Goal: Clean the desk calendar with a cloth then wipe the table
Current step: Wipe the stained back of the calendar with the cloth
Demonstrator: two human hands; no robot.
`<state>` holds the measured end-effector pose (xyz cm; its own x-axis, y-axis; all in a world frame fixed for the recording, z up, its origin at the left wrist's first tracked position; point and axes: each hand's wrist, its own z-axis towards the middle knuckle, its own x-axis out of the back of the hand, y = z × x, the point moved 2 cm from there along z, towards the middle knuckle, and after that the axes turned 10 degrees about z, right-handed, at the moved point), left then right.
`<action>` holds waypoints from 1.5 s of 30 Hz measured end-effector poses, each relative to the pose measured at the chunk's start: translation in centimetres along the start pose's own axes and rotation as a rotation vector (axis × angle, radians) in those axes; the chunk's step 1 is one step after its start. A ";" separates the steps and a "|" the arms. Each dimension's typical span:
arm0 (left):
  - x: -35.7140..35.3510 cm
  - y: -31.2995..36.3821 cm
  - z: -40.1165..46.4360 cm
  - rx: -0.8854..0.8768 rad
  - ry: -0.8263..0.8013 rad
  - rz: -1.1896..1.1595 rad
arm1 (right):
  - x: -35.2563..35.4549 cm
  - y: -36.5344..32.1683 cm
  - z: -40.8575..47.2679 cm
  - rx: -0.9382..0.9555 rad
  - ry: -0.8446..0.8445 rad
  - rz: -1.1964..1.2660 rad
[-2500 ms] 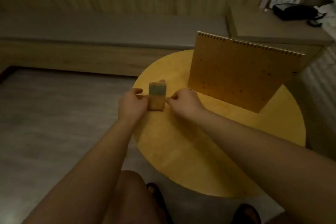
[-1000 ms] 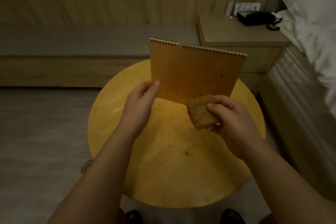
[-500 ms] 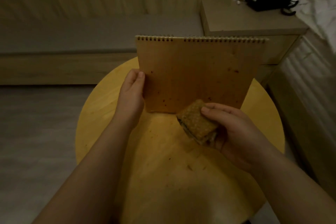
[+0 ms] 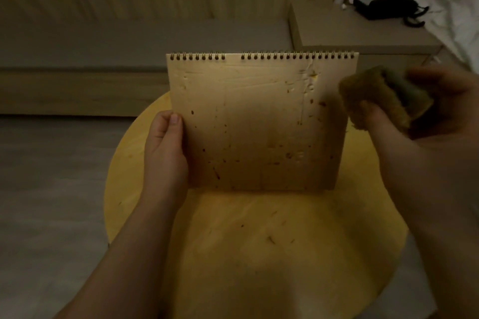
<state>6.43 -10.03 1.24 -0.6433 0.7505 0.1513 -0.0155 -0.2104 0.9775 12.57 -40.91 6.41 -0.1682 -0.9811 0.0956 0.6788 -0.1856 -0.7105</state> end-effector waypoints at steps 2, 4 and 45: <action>0.2 -0.2 0.0 -0.007 0.022 0.002 | -0.5 0.9 -0.2 0.119 -0.055 -0.185; 0.7 -0.3 0.0 -0.018 0.055 0.016 | -1.4 0.9 -0.7 0.281 -0.089 -0.312; 1.1 -0.9 0.1 -0.099 0.046 -0.130 | -17.7 -5.3 -4.4 0.542 -0.170 -0.235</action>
<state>5.85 -8.93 0.60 -0.6652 0.7465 0.0159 -0.1744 -0.1760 0.9688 8.81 -22.28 5.37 -0.2712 -0.8974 0.3481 0.9119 -0.3553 -0.2055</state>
